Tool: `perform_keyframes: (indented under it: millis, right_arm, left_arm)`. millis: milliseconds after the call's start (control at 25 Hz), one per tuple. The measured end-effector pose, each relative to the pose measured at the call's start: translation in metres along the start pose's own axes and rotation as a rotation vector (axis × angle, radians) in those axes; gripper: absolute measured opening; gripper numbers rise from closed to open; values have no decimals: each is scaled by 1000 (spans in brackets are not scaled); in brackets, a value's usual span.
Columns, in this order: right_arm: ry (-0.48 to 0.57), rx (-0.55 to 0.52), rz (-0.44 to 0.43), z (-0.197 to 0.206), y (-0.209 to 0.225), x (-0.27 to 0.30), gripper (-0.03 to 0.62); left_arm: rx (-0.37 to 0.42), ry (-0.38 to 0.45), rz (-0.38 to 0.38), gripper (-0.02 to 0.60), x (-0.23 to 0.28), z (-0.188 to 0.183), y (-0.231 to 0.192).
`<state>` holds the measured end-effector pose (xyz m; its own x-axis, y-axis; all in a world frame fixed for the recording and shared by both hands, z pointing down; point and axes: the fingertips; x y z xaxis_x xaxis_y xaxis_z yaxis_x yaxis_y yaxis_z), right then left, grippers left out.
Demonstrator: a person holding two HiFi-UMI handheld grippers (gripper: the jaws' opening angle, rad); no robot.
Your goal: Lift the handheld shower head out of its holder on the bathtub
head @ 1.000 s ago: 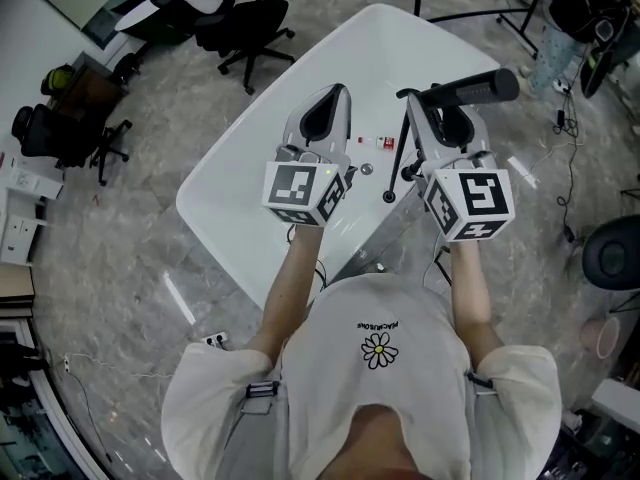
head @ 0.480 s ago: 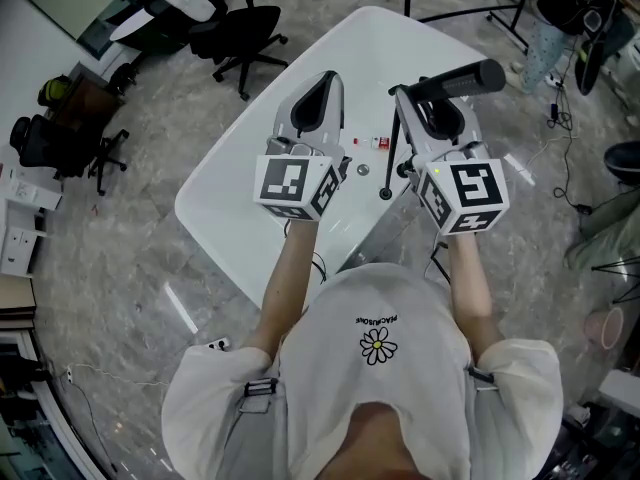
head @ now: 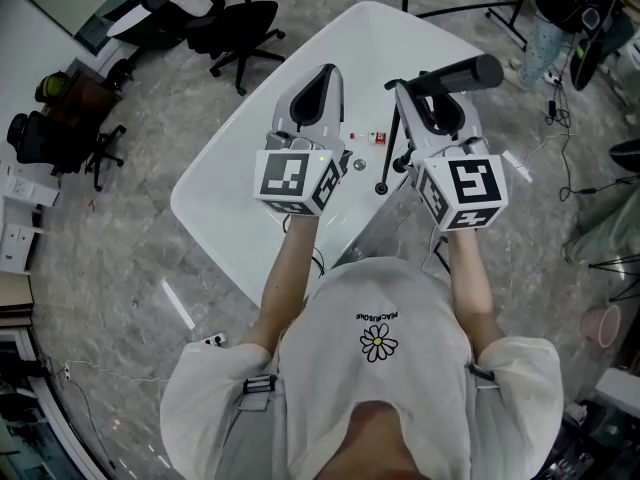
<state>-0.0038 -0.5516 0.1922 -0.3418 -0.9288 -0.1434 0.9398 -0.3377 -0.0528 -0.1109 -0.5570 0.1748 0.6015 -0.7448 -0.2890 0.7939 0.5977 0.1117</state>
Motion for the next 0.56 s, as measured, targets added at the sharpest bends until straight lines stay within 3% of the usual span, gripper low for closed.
perform_keyframes:
  millis: [560]
  right_arm:
    - [26,18,5,4,7,8,153]
  left_arm:
    - [-7,-39,-58,0,-3,11,-17]
Point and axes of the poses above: the fingertips, and each gripper's own axes: x forward along the fingers, y to its right, z out of its underside, and after that the axes turned 12 degrees about z, right-handed
